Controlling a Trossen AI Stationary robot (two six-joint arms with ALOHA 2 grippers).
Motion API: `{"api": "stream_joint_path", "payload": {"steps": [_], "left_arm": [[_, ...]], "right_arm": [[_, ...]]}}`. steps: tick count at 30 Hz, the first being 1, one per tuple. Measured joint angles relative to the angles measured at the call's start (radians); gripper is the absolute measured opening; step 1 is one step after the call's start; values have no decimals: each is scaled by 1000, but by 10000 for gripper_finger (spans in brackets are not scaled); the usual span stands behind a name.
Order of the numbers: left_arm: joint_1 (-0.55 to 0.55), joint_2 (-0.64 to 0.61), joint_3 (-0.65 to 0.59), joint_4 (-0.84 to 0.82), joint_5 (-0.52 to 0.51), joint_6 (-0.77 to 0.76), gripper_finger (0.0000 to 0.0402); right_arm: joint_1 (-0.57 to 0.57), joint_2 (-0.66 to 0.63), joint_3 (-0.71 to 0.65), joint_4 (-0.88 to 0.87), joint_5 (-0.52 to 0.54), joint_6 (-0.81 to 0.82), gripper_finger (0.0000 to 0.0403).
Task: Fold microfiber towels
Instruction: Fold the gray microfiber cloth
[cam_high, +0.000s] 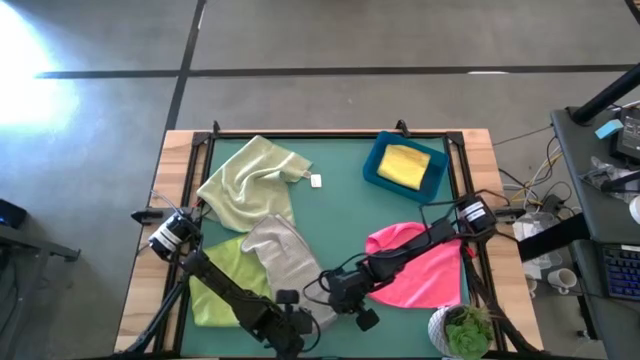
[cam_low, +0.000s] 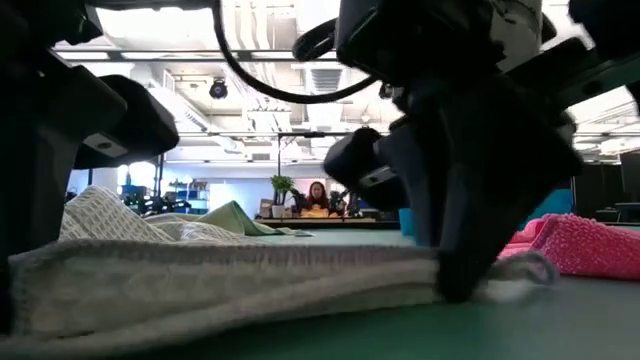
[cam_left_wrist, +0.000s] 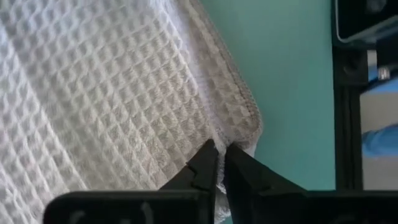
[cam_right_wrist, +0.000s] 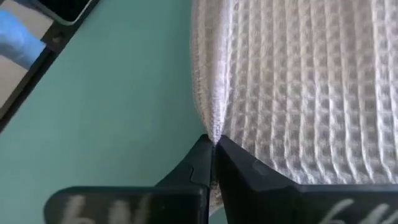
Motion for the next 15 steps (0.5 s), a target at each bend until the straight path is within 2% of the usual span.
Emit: {"api": "stream_joint_path", "payload": {"steps": [5,12,15], "left_arm": [[2,-36,10,12,11,-93,2],[10,-128,40,13,33,-186,1],[10,-179,71,14,39,-231,0]], "right_arm": [[-1,-91,3,-71,-1,31,9],[17,-197,31,-160,-10,225,9],[43,-228,74,-216,-7,260,9]]}}
